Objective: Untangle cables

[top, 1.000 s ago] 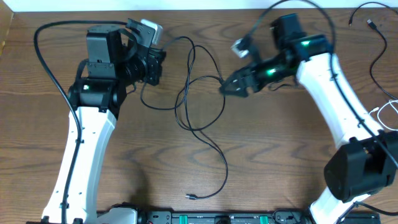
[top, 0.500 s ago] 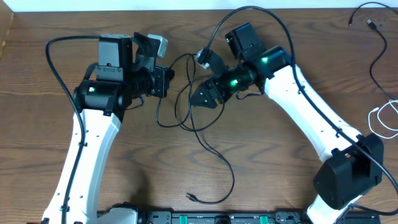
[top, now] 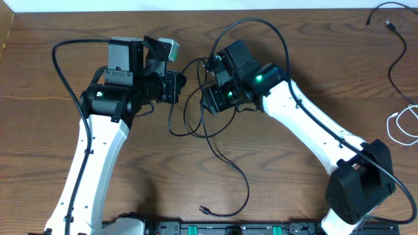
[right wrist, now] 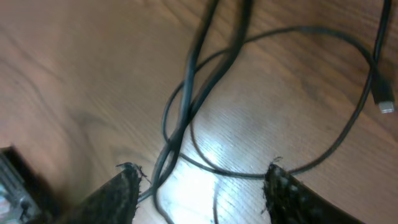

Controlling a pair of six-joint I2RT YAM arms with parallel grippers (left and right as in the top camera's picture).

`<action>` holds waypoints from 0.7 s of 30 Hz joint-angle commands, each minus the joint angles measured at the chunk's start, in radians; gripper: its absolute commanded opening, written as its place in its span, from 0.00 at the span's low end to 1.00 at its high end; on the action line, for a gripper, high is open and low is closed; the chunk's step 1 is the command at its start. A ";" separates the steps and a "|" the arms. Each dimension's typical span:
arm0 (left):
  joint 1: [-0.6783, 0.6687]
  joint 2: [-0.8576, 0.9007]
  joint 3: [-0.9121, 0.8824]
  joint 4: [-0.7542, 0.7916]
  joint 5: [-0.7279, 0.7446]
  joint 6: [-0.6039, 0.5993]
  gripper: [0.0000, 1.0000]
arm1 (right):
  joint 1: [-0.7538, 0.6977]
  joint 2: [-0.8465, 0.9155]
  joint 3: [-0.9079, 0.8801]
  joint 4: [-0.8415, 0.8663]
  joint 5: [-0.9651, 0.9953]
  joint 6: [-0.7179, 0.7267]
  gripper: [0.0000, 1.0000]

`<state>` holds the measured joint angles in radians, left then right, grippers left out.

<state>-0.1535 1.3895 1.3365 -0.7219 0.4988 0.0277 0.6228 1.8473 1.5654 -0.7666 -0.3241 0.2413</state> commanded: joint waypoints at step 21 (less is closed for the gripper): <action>-0.016 0.023 0.008 -0.004 0.006 -0.120 0.07 | 0.007 -0.014 -0.156 0.306 -0.123 0.103 0.01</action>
<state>-0.1570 1.3987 1.3365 -0.7258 0.4988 -0.0788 0.6231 1.8473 1.4166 -0.4629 -0.4351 0.3408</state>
